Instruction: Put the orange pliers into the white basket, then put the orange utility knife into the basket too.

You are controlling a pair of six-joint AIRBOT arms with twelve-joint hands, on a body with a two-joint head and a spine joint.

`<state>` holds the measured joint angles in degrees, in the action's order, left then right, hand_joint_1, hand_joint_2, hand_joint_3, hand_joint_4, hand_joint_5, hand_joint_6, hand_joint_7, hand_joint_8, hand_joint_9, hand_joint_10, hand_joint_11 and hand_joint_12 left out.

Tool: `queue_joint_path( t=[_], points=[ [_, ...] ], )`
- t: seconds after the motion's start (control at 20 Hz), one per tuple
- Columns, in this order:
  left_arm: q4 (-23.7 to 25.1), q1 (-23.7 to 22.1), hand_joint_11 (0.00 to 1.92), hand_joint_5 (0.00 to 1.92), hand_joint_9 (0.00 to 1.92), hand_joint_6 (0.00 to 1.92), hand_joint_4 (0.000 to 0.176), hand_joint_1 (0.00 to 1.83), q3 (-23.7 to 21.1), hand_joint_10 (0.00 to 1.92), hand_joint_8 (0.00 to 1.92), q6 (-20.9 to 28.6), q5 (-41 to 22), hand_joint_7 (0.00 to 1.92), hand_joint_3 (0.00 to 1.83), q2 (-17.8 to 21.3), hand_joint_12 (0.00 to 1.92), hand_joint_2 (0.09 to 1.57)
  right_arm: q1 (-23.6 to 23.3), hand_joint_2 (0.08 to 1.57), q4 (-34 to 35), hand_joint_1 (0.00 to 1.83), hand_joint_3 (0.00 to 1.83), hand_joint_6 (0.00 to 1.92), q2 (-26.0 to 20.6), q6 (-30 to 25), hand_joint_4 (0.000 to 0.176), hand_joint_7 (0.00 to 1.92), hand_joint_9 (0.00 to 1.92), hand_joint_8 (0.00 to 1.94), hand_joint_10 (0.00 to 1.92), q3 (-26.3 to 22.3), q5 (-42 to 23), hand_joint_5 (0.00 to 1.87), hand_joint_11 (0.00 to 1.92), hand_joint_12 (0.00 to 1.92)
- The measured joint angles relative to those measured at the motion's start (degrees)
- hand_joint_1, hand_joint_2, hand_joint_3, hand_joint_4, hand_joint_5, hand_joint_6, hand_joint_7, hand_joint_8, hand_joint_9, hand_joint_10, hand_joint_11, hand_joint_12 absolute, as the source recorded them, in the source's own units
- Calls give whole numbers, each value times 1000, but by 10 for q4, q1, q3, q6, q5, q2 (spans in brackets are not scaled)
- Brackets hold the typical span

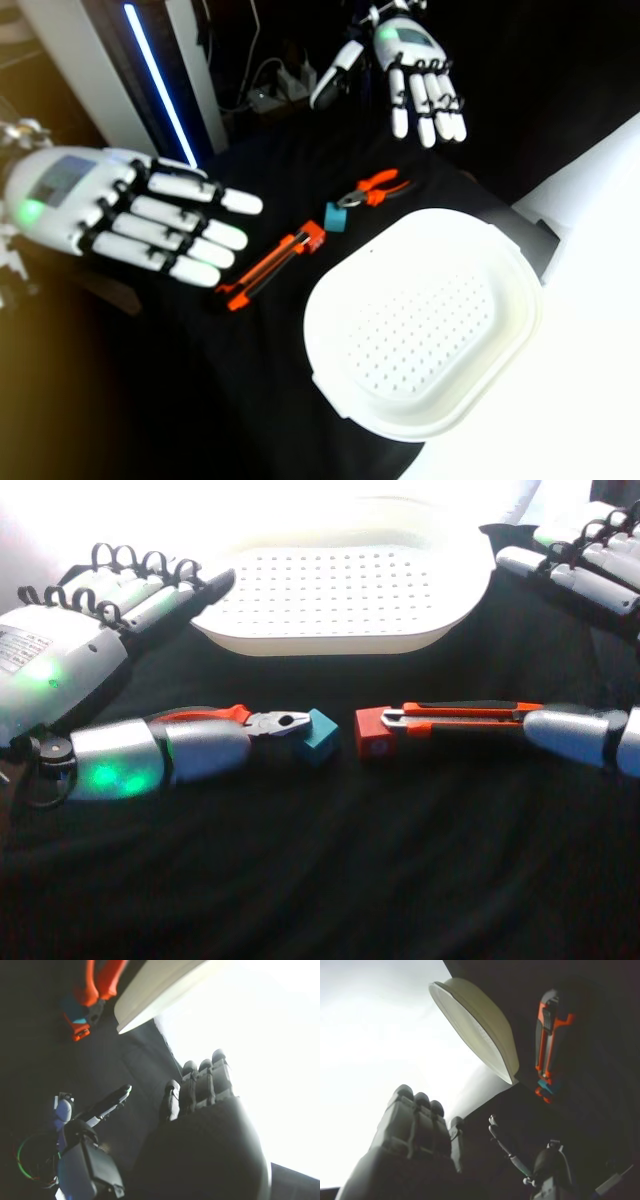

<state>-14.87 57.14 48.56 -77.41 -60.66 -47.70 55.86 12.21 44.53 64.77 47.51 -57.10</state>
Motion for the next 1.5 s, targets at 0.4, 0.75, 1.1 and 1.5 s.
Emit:
queue_joint_path(
  t=[0.4, 0.75, 1.1, 1.5],
  points=[
    [-45, 3, 0, 147, 197, 22, 0, 547, 24, 74, 9, 0, 31, 222, 0, -43, 1012, 1217, 0, 1213, 7, 154, 8, 0, 0, 0, 61, 0, 0, 0, 0, 3, -1, 0, 0, 0],
    [-74, -4, 0, 228, 134, 2, 2, 650, 59, 273, 1, 0, 94, 234, 0, -90, 1329, 1174, 1, 1215, 9, 52, 4, 0, 2, 0, 74, 0, 0, 0, 0, 3, -1, 0, 0, 0],
    [-124, -51, 833, 723, 713, 1808, 0, 1160, 119, 1893, 1837, -39, 169, 727, 0, -152, 1912, 1183, 3, 1220, 13, 75, 3, 0, 3, 0, 93, 0, 0, 0, 0, 3, -1, 0, 0, 0],
    [-108, -47, 1600, 1156, 1577, 1921, 0, 1478, 73, 1921, 1921, -43, 136, 1444, 0, -115, 1921, 1223, 8, 1241, 15, 195, 4, 0, 5, 0, 86, 0, 0, 0, 0, 4, 0, 0, 0, 0]
  ],
)
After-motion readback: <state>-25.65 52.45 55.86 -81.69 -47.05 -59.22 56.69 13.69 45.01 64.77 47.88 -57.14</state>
